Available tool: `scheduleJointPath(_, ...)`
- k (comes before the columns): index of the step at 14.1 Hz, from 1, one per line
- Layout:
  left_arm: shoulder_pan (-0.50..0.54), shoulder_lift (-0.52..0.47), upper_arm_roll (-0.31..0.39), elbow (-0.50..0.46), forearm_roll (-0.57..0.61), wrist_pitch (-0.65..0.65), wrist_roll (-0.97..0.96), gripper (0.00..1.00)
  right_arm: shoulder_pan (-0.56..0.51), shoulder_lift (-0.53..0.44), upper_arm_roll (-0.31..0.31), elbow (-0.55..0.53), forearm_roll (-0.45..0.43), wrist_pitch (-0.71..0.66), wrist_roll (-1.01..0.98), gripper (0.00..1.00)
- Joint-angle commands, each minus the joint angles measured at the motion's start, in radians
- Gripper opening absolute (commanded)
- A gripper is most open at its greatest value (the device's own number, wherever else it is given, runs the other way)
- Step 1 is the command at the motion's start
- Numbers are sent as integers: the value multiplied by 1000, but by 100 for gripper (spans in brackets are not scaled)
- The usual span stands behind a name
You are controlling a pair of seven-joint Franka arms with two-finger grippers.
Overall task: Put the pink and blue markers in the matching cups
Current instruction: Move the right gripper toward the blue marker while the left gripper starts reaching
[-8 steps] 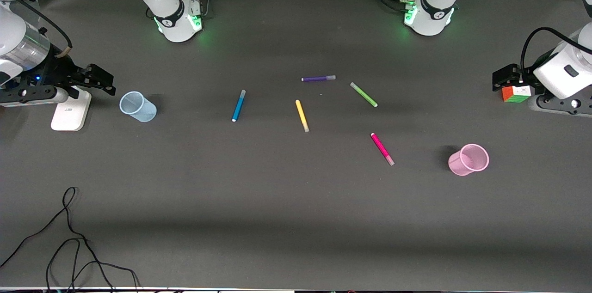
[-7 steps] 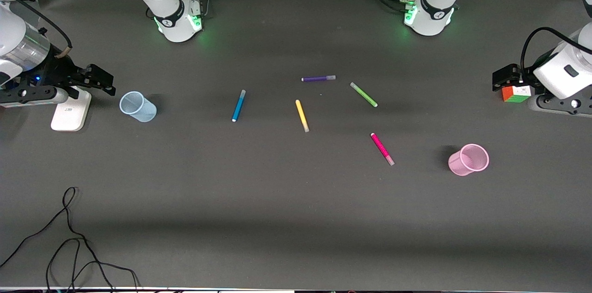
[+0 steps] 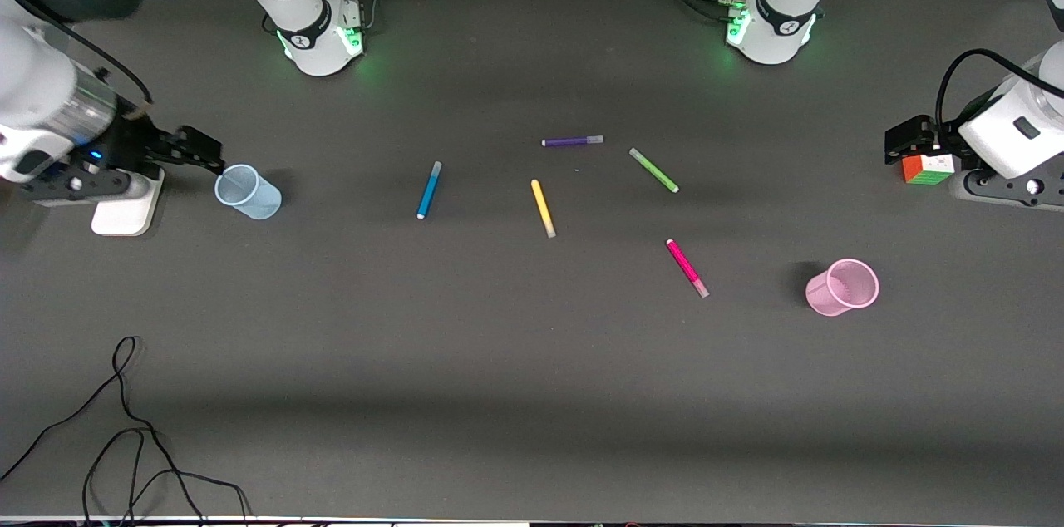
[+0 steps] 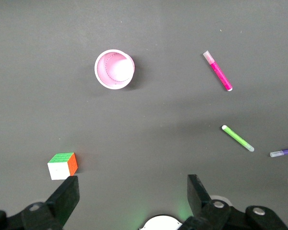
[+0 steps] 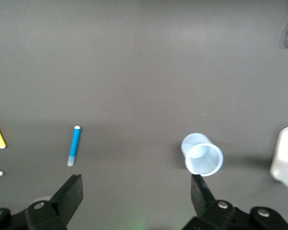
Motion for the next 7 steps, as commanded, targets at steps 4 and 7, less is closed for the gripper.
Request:
scheduleJointPath(4, -10, 7, 9, 7, -1, 2, -12, 100, 42, 214, 91, 27, 72, 23, 231, 100)
scheduleJointPath(7, -38, 11, -28, 19, -21, 8, -164, 100, 62, 314, 174, -1, 72, 63, 334, 100)
